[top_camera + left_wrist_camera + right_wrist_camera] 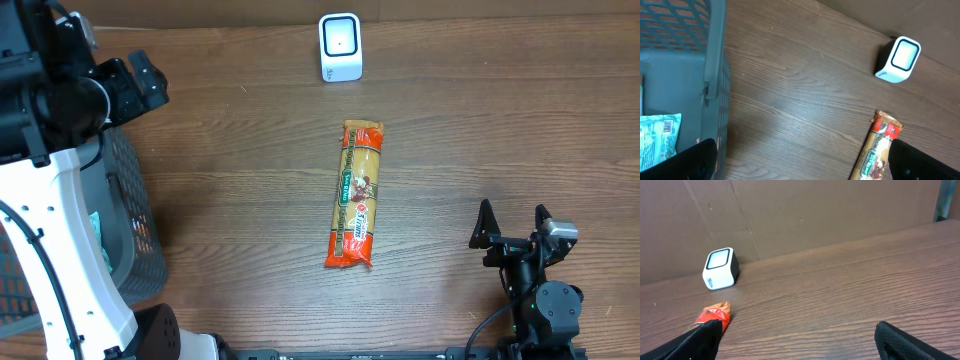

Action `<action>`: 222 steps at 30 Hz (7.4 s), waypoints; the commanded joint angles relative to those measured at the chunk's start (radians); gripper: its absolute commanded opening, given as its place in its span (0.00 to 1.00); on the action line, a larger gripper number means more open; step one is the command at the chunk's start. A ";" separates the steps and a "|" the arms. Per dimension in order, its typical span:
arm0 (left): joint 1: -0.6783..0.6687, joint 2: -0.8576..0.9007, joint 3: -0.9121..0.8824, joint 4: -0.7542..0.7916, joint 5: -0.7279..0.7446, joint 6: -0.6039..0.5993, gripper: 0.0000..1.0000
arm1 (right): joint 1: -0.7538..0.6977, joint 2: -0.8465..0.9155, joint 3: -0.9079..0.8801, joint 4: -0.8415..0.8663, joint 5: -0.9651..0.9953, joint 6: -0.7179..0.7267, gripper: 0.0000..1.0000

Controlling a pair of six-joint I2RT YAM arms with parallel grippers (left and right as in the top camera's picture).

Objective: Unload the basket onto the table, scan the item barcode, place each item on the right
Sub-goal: 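Open the left gripper and retract it toward the basket, then lower the left gripper into the basket onto the orange Kleenex pack, then lift the Kleenex pack and carry it beside the spaghetti pack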

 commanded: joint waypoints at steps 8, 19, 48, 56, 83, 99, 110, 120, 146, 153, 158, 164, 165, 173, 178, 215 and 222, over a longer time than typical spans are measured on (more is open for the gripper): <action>0.049 -0.029 0.016 0.008 0.055 0.042 1.00 | 0.000 -0.010 0.021 -0.011 0.019 -0.006 1.00; 0.126 -0.068 0.019 -0.039 0.045 0.044 1.00 | 0.000 -0.010 0.021 -0.011 0.019 -0.006 1.00; 0.256 -0.101 0.019 -0.068 0.042 0.037 1.00 | 0.000 -0.010 0.021 -0.011 0.019 -0.006 1.00; 0.275 -0.101 0.019 -0.077 0.035 0.037 1.00 | 0.000 -0.010 0.021 -0.011 0.019 -0.006 1.00; 0.551 -0.101 -0.064 -0.141 -0.060 0.069 0.99 | 0.000 -0.010 0.021 -0.011 0.019 -0.006 1.00; 0.550 -0.101 -0.633 0.166 0.038 0.185 0.95 | 0.000 -0.010 0.021 -0.011 0.019 -0.006 1.00; 0.550 -0.101 -0.945 0.405 0.097 0.197 0.95 | 0.000 -0.010 0.021 -0.011 0.019 -0.006 1.00; 0.550 -0.100 -1.124 0.582 0.099 0.197 0.93 | 0.000 -0.010 0.021 -0.011 0.019 -0.006 1.00; 0.550 -0.100 -1.429 0.808 0.056 0.126 0.75 | 0.000 -0.010 0.021 -0.011 0.019 -0.006 1.00; 0.550 -0.100 -1.488 0.877 0.061 0.117 0.76 | 0.000 -0.010 0.021 -0.011 0.019 -0.006 1.00; 0.550 -0.099 -1.503 0.903 0.060 0.118 0.80 | 0.000 -0.010 0.021 -0.011 0.019 -0.006 1.00; 0.550 -0.099 -1.521 0.921 0.057 0.118 0.76 | 0.000 -0.010 0.021 -0.011 0.019 -0.006 1.00; 0.550 -0.099 -1.522 0.921 0.057 0.118 0.72 | 0.000 -0.010 0.021 -0.011 0.019 -0.006 1.00; 0.550 -0.099 -1.522 0.947 0.056 0.118 0.04 | 0.000 -0.010 0.021 -0.011 0.019 -0.006 1.00; 0.550 -0.100 -1.510 0.947 0.058 0.119 0.04 | 0.000 -0.010 0.021 -0.011 0.019 -0.006 1.00; 0.057 -0.181 -0.267 0.073 0.201 0.244 0.04 | 0.000 -0.010 0.021 -0.011 0.019 -0.006 1.00; -0.241 -0.170 -0.480 0.182 0.075 0.047 0.04 | 0.000 -0.010 0.021 -0.011 0.019 -0.006 1.00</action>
